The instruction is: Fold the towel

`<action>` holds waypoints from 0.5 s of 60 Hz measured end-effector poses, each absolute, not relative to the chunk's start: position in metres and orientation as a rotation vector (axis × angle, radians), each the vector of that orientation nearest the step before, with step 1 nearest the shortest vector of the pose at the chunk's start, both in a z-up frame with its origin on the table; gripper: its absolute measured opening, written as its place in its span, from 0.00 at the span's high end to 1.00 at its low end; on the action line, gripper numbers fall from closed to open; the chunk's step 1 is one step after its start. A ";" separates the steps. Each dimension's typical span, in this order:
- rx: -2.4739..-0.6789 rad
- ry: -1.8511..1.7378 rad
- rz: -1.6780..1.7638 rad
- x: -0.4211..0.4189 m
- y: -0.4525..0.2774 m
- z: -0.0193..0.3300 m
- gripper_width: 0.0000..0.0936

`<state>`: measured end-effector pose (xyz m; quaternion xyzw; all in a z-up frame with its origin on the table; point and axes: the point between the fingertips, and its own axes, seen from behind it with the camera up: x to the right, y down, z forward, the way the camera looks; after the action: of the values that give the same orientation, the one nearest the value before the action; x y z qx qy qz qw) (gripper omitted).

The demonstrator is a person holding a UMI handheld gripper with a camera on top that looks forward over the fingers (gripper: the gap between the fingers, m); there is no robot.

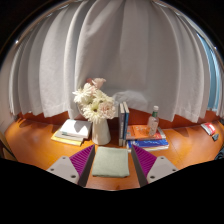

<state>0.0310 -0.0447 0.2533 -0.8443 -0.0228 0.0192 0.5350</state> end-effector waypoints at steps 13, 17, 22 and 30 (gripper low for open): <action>-2.007 -0.059 -0.013 0.009 -0.125 0.274 0.23; -2.002 -0.057 -0.016 0.000 -0.144 0.274 0.22; -2.009 -0.056 -0.011 -0.011 -0.166 0.271 0.22; -2.024 -0.056 -0.025 -0.019 -0.193 0.265 0.22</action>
<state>-0.0188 -0.1925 0.2648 -0.8479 -0.0236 -0.0106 0.5296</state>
